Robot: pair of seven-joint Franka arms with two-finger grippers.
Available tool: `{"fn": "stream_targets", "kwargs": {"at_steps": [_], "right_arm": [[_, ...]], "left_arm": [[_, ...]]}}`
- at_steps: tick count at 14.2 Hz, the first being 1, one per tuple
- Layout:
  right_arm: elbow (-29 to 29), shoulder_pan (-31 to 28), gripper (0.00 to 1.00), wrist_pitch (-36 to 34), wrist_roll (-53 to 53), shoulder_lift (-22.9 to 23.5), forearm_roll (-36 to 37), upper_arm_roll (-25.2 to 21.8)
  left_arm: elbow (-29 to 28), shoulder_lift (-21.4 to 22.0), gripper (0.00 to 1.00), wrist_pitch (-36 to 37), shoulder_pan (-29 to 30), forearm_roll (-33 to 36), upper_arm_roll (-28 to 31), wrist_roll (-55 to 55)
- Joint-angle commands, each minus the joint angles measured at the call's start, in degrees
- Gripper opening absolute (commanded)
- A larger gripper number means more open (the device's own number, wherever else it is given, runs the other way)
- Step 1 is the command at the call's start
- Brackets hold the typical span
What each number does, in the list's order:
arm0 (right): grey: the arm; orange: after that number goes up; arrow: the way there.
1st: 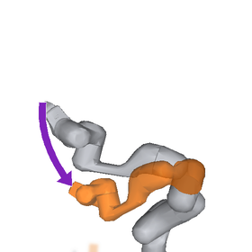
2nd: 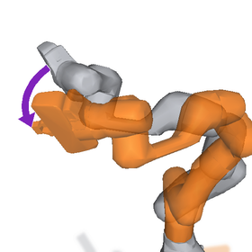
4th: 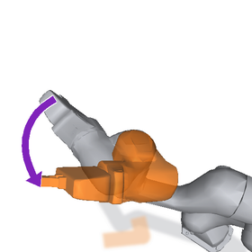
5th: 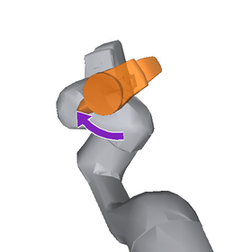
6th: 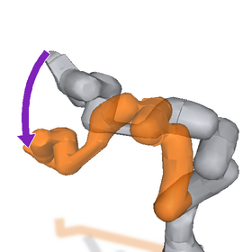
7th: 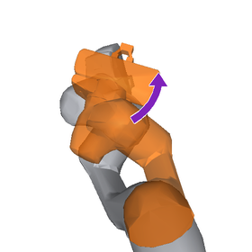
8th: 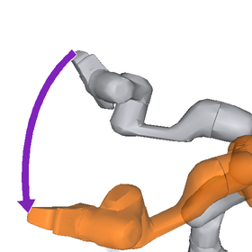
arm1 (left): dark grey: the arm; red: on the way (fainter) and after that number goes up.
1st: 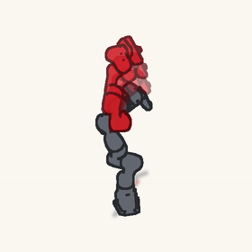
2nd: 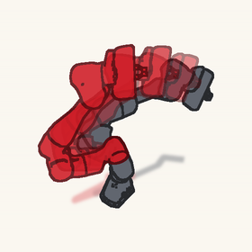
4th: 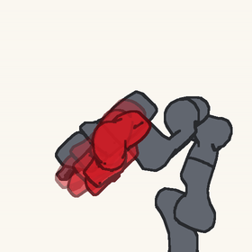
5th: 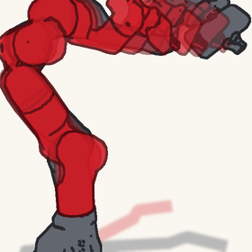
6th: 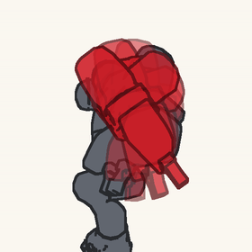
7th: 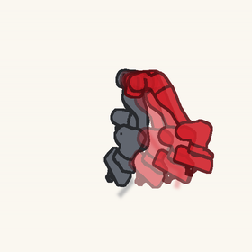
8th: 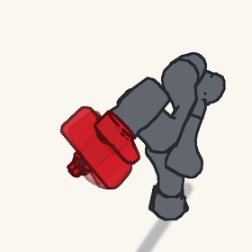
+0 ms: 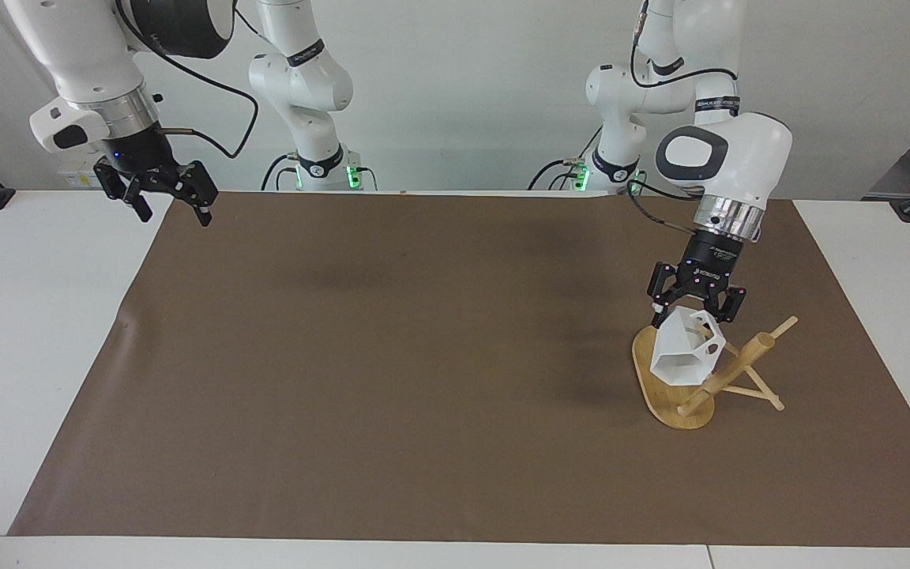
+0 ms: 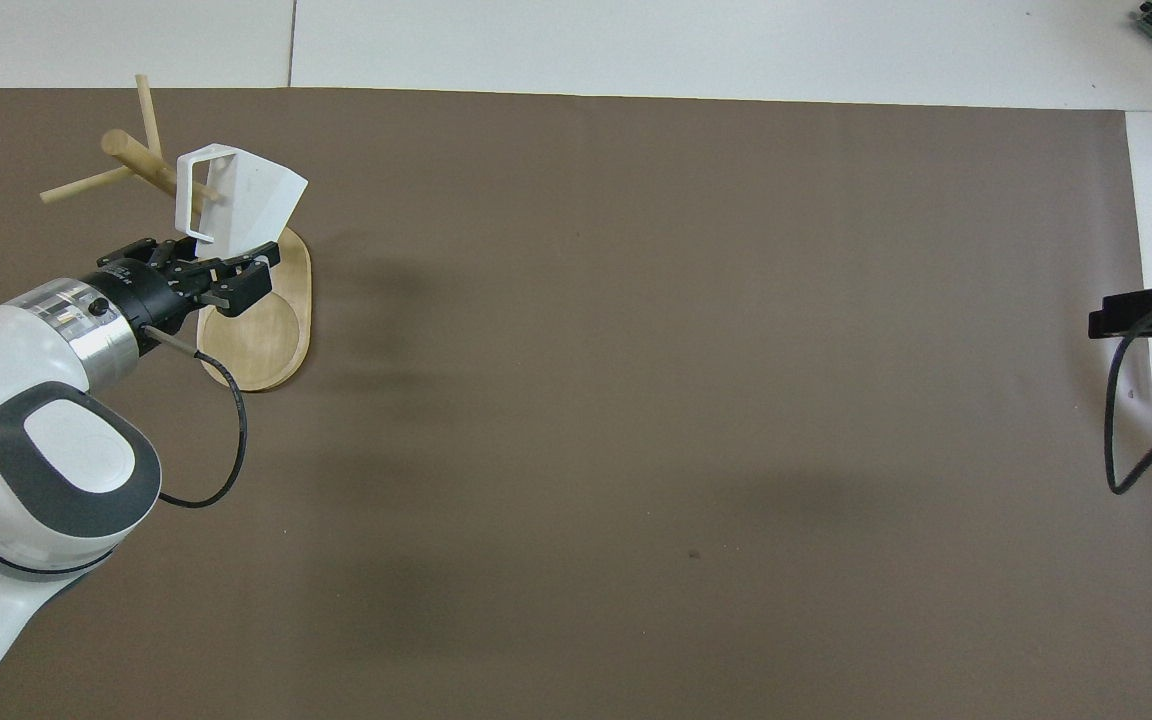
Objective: Hang cup on rack
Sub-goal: 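Lower the cup handle onto the rack peg with the left gripper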
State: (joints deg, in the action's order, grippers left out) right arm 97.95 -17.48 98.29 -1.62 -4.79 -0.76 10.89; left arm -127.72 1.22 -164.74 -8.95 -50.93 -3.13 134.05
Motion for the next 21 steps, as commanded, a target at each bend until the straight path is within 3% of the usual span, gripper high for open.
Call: {"fn": "stream_targets", "kwargs": {"at_steps": [1,4,5,6,11,15,21], "right_arm": [[0.1,0.0,1.0,-1.1,0.8,-0.5,-0.1,0.4],[0.1,-0.1,1.0,-1.1,0.8,-0.6,-0.1,0.4],[0.1,0.0,1.0,-1.1,0.8,-0.5,-0.1,0.4],[0.1,0.0,1.0,-1.1,0.8,-0.5,-0.2,0.4],[0.0,0.0,1.0,-1.1,0.8,-0.6,-0.2,0.4],[0.1,-0.1,1.0,-1.1,0.8,-0.6,-0.2,0.4],[0.1,0.0,1.0,-1.1,0.8,-0.5,-0.2,0.4]], "left_arm": [[0.2,-0.3,0.0,-1.0,1.1,0.3,-0.1,0.4],[0.2,-0.3,0.0,-1.0,1.3,0.4,0.0,0.0],[0.3,-0.3,0.66,-1.0,1.3,0.4,0.0,-0.5],[0.3,-0.3,1.0,-0.9,1.3,0.4,0.0,-0.5],[0.3,0.4,1.0,0.3,1.3,0.7,0.2,-1.4],[0.0,3.4,1.0,6.5,4.4,1.9,0.5,-1.4],[3.3,7.8,1.0,22.9,9.6,17.7,0.5,-1.3]]}}
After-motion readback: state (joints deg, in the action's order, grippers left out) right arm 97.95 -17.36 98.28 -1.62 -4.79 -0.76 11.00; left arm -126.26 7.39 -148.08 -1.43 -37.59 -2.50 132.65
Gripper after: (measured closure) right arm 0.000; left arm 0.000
